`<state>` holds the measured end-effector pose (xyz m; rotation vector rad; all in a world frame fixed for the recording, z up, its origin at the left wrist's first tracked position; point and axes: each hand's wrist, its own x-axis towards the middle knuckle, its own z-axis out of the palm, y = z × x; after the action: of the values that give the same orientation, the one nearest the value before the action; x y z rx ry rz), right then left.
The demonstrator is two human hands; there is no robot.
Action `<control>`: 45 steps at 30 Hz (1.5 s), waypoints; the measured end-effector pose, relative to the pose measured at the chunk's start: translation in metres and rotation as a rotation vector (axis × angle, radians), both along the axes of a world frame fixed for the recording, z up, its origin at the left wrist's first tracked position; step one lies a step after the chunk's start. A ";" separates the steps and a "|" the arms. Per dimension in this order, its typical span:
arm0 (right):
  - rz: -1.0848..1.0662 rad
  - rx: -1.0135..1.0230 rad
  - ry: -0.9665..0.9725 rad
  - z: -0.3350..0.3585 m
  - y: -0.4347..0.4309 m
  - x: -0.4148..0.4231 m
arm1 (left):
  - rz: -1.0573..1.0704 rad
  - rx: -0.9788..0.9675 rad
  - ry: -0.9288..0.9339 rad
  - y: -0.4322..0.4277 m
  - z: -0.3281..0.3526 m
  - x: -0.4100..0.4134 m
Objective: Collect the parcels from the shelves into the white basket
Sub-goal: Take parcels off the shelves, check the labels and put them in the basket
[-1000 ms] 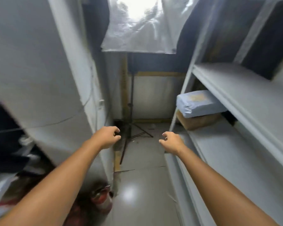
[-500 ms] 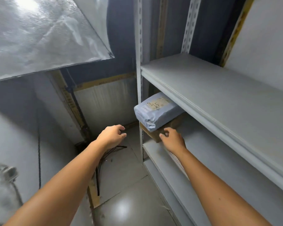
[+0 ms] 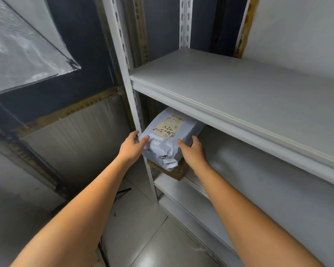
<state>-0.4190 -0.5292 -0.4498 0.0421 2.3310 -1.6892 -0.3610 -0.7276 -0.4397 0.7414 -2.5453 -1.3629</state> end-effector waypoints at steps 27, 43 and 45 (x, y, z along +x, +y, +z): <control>0.103 -0.254 -0.090 0.012 0.015 0.085 | -0.093 0.511 -0.002 0.041 0.029 0.108; 0.733 -0.291 -0.058 0.055 0.088 0.211 | 0.465 0.601 0.236 0.179 0.076 0.329; 0.790 -0.287 -0.045 0.061 0.101 0.236 | 0.483 0.621 0.255 0.199 0.080 0.358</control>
<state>-0.1833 -0.4287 -0.3891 -0.7728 1.6856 -1.5252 -0.0034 -0.5289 -0.3600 1.0959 -1.5942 -1.9064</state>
